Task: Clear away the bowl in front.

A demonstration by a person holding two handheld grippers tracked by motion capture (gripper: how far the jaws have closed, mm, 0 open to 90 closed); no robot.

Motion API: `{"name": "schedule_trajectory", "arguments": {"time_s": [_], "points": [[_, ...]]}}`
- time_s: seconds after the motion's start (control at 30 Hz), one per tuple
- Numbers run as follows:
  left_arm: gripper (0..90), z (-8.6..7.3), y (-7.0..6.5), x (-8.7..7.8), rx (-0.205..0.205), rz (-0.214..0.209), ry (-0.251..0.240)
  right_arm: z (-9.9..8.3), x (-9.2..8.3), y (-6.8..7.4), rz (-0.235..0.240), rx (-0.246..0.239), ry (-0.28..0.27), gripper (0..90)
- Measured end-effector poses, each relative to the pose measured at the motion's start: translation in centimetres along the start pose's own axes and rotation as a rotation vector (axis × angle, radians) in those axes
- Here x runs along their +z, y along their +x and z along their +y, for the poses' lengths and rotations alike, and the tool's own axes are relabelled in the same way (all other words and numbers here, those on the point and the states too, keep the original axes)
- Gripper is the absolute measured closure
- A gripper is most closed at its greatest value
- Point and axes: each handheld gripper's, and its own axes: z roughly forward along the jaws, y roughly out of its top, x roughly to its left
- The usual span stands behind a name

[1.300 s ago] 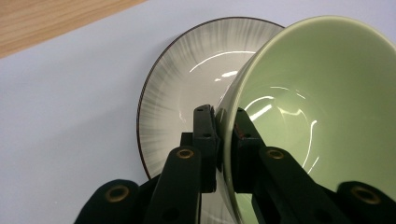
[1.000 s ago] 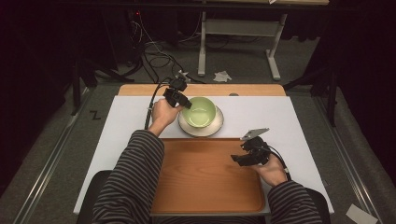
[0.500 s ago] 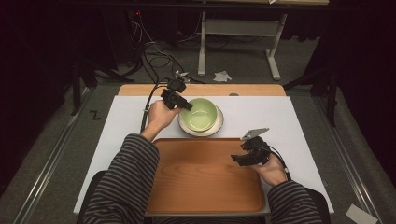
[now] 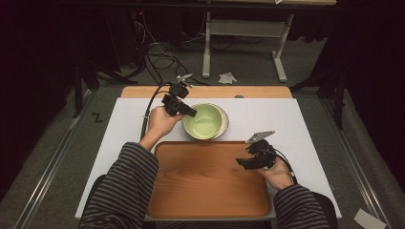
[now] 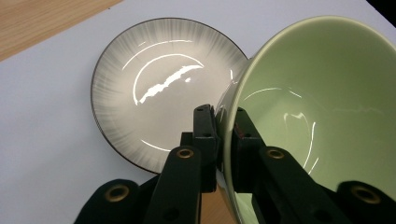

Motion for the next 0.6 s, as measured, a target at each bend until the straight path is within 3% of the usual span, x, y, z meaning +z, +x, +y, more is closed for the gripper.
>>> {"name": "schedule_trajectory", "arguments": {"time_s": [0.6], "points": [[83.6,-1.4,-0.2,-1.6,0.005,-0.040,0.013,0.0,0.1,0.0,0.000,-0.015,0.010,38.9]]}}
